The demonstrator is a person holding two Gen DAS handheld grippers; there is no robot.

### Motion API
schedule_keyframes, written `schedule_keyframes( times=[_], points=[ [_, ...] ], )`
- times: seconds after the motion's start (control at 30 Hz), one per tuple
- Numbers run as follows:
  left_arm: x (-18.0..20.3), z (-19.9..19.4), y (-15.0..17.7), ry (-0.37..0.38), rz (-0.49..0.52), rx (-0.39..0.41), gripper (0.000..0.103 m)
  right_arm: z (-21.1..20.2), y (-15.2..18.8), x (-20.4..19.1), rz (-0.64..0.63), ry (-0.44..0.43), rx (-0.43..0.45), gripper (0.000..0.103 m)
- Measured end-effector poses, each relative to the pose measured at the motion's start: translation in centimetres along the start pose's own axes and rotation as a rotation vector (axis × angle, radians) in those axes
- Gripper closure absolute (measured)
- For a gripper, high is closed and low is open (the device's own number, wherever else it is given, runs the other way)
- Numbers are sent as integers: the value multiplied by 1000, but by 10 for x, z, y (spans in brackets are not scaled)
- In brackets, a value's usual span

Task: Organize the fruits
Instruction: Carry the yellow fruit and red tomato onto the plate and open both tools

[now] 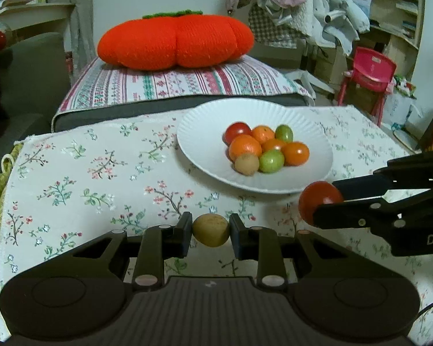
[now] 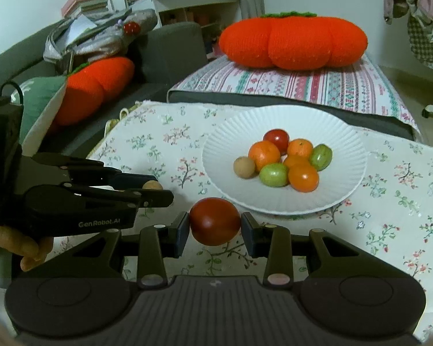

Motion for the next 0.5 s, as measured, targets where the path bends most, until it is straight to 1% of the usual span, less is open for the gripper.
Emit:
schedule_keyframes(
  times=[0.2, 0.5],
  points=[
    [-6, -6, -8, 2, -30, 25, 91, -13, -12, 5, 1, 3, 49, 67],
    [-13, -10, -18, -4, -61, 49, 91, -27, -27, 25, 56, 25, 110, 67]
  ],
)
Point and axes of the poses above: each gripper's, at about its wrist camera, not at the fingertips, and z roughly the way its jaws point, x to its right, y to its underside, the point moved 1 cm from there along z, roughly the way its jaws point, and after that the axes turned 11 degrees about z, right-handed, at the moved point
